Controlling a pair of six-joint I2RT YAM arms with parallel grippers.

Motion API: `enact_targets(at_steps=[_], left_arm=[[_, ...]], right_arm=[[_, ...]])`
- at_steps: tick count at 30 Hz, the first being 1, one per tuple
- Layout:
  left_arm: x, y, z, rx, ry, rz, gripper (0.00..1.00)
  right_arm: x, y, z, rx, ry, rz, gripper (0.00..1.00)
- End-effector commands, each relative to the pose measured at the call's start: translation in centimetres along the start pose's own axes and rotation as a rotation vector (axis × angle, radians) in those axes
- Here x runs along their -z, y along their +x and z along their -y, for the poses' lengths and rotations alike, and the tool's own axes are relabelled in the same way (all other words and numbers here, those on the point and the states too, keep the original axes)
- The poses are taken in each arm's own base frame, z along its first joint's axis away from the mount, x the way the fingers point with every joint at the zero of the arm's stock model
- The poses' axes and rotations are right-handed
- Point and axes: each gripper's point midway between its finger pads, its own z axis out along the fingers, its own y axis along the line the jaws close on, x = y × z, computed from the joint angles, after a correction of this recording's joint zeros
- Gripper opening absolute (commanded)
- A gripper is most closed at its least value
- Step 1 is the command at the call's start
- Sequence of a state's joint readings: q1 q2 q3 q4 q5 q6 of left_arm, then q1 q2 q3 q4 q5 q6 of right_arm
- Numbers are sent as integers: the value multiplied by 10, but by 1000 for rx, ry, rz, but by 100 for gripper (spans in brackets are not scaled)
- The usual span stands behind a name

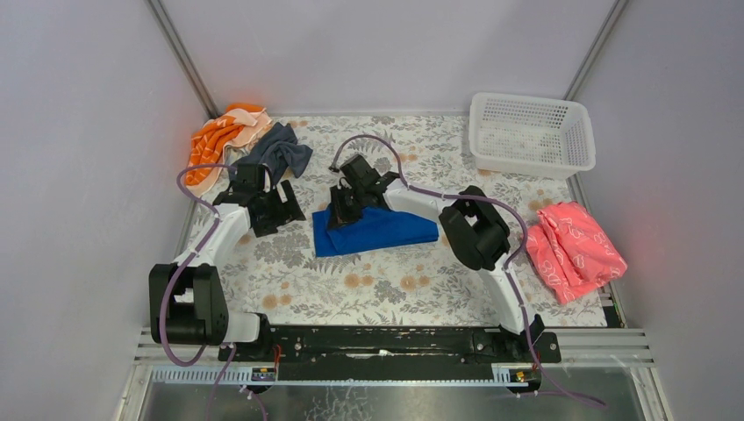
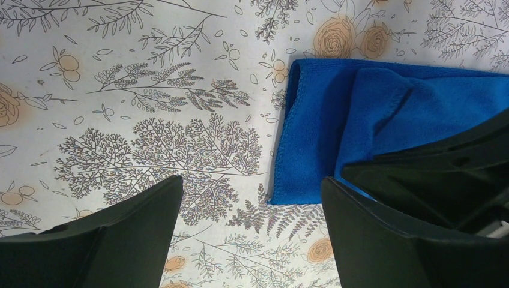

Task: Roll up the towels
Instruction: Fold the towel at the center of the board.

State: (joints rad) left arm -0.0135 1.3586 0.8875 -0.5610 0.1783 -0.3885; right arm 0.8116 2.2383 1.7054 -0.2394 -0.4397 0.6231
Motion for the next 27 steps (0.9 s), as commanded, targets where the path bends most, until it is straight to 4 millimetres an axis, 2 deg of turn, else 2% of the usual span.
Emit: enact_targets(at_steps=[1,7,9,11,14,18,20,22,27], left_arm=[[-5,-4,8,-5,37,19,84],[-5,-4,8,-5,38,18,83],[-5,-4,8,-5,39,18,83],[-6,-4,8,-5,38,16,83],[-5,-4,8,-5,38,19,83],[-5,-3,8,-3,39,17,83],[-3,-4,9,-1,45,21,81],[0,-4,15,7,66,24,80],[10,1,50,20,171,13,74]], right_arm=[[-5,-7,-27,23,-95,23,7],[-5,-6,-34,28,-115,22,10],[-4,-5,-36,24,-131,19,18],[-3,-5,-40,21,-152,16,31],[2,-7,-50,29,-188,17,43],[24,-13,-60,101,-190,52,50],[40,-17,-54,140,-145,89,51],[60,-20,-37,147,-90,123,53],[113,-22,21,103,11,222,55]])
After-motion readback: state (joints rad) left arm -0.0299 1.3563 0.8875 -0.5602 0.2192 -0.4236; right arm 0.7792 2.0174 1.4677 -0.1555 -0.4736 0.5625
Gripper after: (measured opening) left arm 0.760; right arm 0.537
